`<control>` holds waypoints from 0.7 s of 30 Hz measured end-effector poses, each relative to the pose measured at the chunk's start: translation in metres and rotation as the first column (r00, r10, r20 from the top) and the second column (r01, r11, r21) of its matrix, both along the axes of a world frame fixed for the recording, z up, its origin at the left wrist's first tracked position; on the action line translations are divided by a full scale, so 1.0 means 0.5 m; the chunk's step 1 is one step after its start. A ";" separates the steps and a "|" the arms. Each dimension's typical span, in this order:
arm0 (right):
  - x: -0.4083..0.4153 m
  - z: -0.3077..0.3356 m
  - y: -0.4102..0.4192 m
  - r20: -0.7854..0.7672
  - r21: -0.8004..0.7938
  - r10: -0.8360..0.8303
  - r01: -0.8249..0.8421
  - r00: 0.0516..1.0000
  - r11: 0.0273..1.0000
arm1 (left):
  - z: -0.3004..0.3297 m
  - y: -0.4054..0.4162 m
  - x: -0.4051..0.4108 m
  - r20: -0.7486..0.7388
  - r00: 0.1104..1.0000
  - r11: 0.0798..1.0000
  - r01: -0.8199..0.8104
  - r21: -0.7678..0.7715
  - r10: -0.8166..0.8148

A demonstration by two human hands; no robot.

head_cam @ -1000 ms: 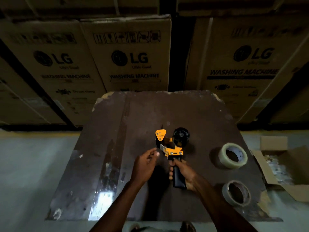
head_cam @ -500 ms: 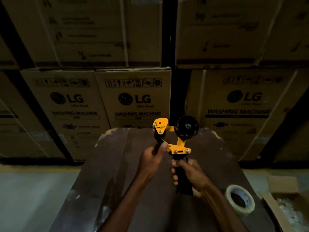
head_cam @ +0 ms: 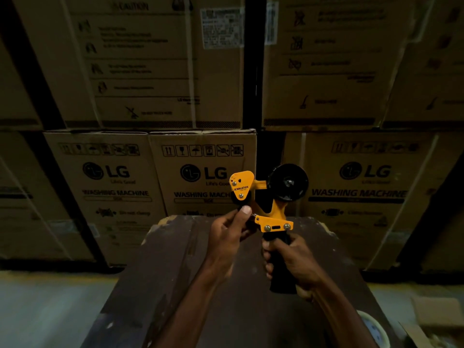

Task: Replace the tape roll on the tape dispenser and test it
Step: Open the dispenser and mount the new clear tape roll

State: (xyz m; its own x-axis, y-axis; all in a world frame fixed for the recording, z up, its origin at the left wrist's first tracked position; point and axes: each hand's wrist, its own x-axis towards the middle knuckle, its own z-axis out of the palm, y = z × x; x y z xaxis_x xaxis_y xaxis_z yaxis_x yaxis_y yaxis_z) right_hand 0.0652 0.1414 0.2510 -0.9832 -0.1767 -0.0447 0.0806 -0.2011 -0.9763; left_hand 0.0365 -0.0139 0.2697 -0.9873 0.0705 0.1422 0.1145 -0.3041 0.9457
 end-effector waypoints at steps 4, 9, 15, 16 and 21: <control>-0.005 -0.002 -0.001 0.011 -0.012 -0.010 0.010 1.000 1.000 | 0.002 0.006 0.001 0.023 1.000 0.999 -0.012 0.030 0.012; -0.016 -0.005 -0.004 0.011 -0.050 -0.021 0.022 1.000 0.999 | 0.000 0.014 0.006 0.054 0.998 0.994 -0.034 0.105 0.029; -0.018 -0.003 -0.006 0.010 -0.081 -0.033 0.034 0.999 0.996 | -0.006 0.022 0.017 0.074 0.997 0.990 -0.024 0.136 0.014; -0.018 -0.001 -0.007 0.001 -0.094 -0.036 0.036 0.999 0.995 | -0.011 0.024 0.020 0.073 0.997 0.991 -0.014 0.130 0.004; -0.014 -0.004 -0.006 0.001 -0.096 -0.055 0.055 0.998 0.994 | -0.034 0.022 0.032 0.080 0.997 0.992 0.013 0.128 -0.023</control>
State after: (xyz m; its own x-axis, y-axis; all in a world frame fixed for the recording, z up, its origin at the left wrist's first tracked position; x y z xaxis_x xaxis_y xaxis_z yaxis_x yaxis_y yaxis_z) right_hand 0.0585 0.1382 0.2487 -0.9916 -0.1259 -0.0286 0.0652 -0.2978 -0.9524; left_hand 0.0526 -0.0031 0.2525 -0.9947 0.0747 0.0704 0.0323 -0.4235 0.9053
